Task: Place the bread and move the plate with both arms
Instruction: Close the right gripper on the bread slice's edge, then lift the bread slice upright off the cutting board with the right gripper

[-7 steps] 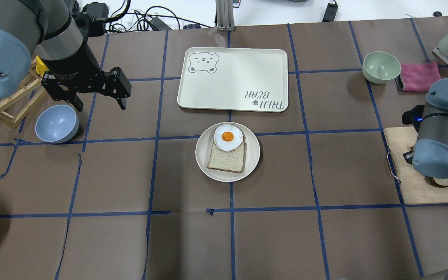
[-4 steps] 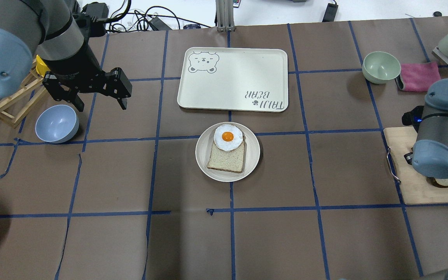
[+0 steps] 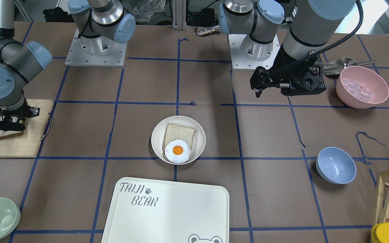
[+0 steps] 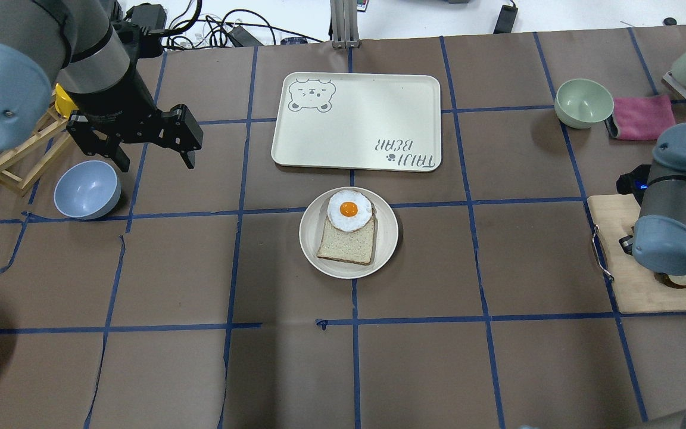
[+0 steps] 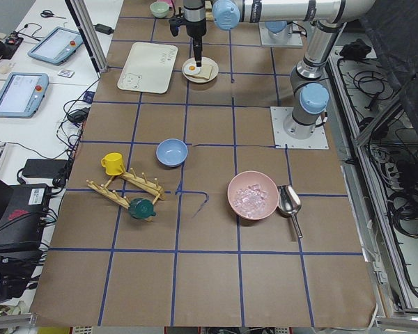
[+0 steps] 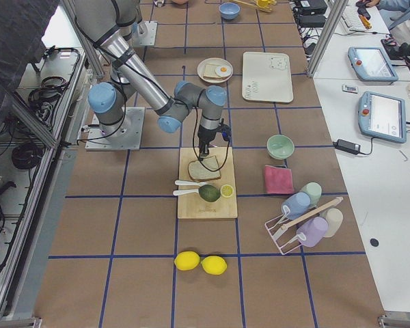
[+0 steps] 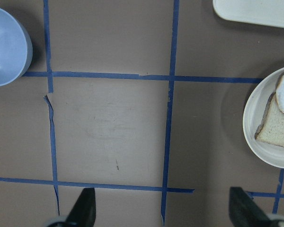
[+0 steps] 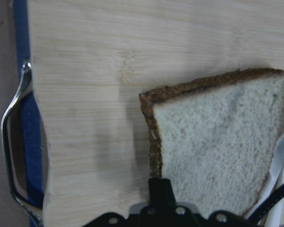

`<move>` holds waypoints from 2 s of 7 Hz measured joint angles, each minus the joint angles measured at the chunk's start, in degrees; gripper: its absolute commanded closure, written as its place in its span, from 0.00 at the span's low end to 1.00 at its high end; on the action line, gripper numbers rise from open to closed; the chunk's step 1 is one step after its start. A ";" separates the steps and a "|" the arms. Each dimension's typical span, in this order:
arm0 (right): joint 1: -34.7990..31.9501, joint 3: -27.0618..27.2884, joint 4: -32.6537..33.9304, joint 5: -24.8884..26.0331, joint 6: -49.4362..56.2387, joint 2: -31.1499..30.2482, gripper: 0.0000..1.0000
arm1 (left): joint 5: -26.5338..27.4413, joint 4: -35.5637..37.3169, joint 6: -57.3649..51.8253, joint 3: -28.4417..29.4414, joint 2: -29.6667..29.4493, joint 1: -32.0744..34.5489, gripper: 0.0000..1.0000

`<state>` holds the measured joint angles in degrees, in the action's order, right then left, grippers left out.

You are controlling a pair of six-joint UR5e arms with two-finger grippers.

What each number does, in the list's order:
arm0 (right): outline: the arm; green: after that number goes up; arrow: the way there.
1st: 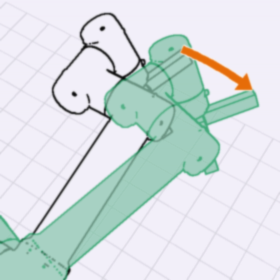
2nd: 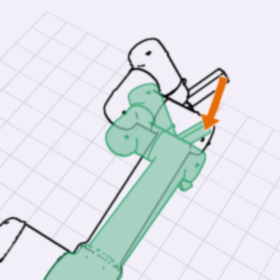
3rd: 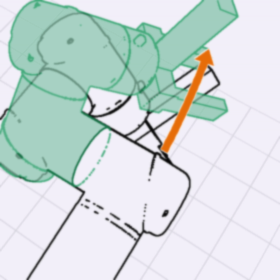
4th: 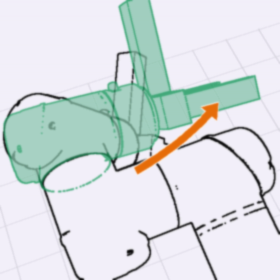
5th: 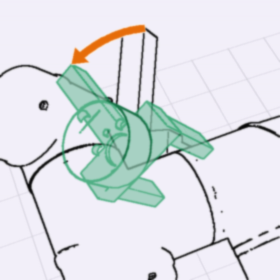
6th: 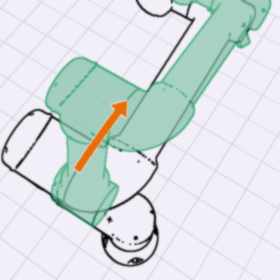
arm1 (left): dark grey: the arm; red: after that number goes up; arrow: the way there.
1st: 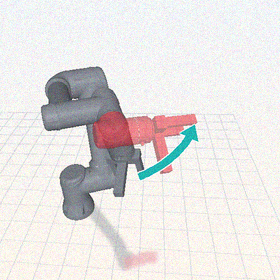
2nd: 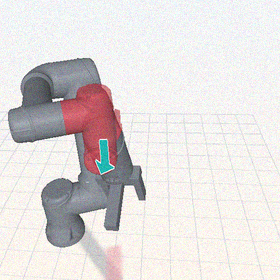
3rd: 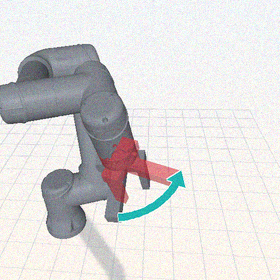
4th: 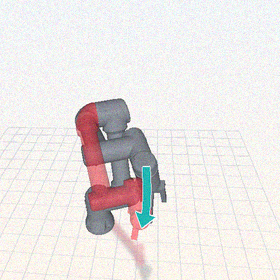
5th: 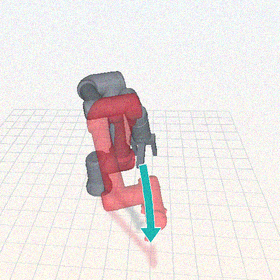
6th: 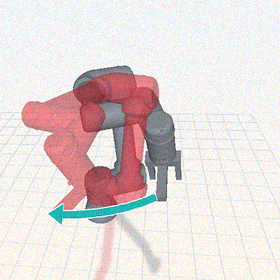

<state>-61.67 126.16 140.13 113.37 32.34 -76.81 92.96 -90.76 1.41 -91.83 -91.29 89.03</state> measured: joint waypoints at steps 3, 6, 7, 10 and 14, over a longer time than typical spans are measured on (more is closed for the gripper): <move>-0.27 -0.91 -0.34 0.23 -0.20 -2.09 1.00 | -0.14 0.05 0.00 0.02 -0.15 0.00 0.00; -4.21 -3.71 -1.71 -0.06 -2.36 -6.80 1.00 | -0.02 0.01 0.00 -0.01 -0.04 0.00 0.00; -6.09 -5.60 -3.54 0.09 -3.70 -7.95 1.00 | -0.01 -0.01 0.00 -0.01 -0.01 0.00 0.00; -12.78 -16.11 -20.64 0.26 -12.86 -9.32 1.00 | 0.10 0.01 0.00 -0.02 0.02 0.00 0.00; -34.55 -26.24 -37.22 -2.09 -40.31 -8.15 1.00 | 0.26 0.00 -0.01 -0.02 0.00 0.00 0.00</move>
<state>-96.22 99.92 102.91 111.28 -7.97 -84.95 93.22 -90.76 1.40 -91.85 -91.28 89.03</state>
